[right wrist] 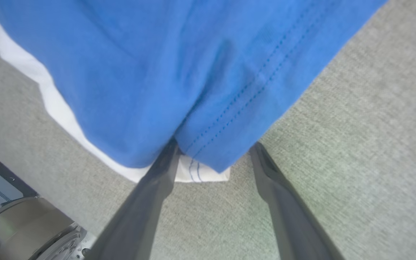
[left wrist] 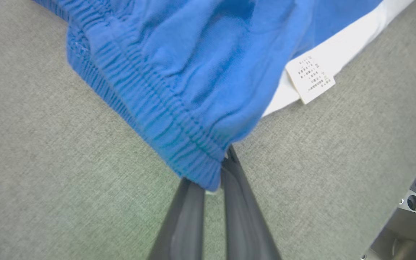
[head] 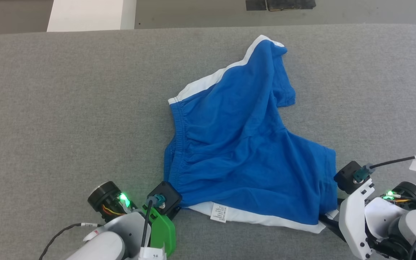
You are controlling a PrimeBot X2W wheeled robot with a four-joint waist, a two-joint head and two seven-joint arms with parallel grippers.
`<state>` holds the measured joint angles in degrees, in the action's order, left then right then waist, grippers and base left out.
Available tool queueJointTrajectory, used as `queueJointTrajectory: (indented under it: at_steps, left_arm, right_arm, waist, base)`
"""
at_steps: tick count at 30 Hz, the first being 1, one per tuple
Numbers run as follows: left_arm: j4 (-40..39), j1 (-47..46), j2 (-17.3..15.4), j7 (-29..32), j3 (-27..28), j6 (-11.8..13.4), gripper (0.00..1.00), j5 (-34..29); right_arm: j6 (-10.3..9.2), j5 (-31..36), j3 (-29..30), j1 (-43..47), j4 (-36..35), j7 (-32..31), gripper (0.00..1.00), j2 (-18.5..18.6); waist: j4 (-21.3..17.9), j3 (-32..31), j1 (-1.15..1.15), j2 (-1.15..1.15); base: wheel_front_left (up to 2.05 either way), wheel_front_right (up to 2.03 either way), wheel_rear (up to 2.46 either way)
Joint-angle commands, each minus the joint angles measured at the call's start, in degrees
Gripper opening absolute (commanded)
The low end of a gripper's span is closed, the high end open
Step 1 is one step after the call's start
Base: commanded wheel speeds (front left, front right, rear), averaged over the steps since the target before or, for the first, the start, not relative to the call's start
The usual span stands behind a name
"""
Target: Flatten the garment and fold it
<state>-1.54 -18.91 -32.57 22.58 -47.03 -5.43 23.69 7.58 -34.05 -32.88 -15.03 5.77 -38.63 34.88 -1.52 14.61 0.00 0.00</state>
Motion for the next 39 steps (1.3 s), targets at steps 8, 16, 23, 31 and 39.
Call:
queueJointTrajectory:
  at_steps: [8, 16, 23, 31, 39]
  left_arm:
    - [1.3, -0.8, 0.5, -1.3, 0.1, 0.3, 0.00, 0.2]
    - [2.4, 2.0, 1.3, -4.0, 1.1, 1.4, 0.00, 3.1]
    - [-0.5, 2.2, 1.7, -8.7, 5.7, 1.7, 0.00, 8.2]
    - [-5.3, -4.7, 4.2, -12.7, 13.1, 0.0, 0.00, 17.2]
    - [-0.6, -21.2, 5.4, -13.5, 17.3, -1.4, 0.00, 19.6]
  right_arm:
    - [-0.09, -3.5, -7.2, -1.6, 5.3, 2.8, 0.00, -0.5]
    - [-0.09, -5.1, -4.6, -0.2, 0.9, 10.1, 0.00, 1.9]
    - [-0.09, -5.3, 1.8, -0.1, -7.2, 15.7, 0.00, 3.0]
    - [-0.09, -5.0, 8.3, -8.5, -13.0, 19.6, 0.00, 2.0]
    - [-0.09, -3.7, 11.9, -24.0, -6.1, 24.6, 0.00, -3.4]
  waist:
    - [0.5, 0.3, 0.00, 0.00]
    - [-0.4, -3.3, 0.00, 0.00]
    - [-0.9, -7.6, 0.00, 0.00]
    - [-1.5, -9.4, 0.00, 0.00]
    - [-1.3, -6.4, 0.00, 0.00]
  base:
    - [0.00, 0.00, 0.00]
    - [0.00, 0.00, 0.00]
    - [0.00, 0.00, 0.00]
    - [0.00, 0.00, 0.00]
    - [0.00, 0.00, 0.00]
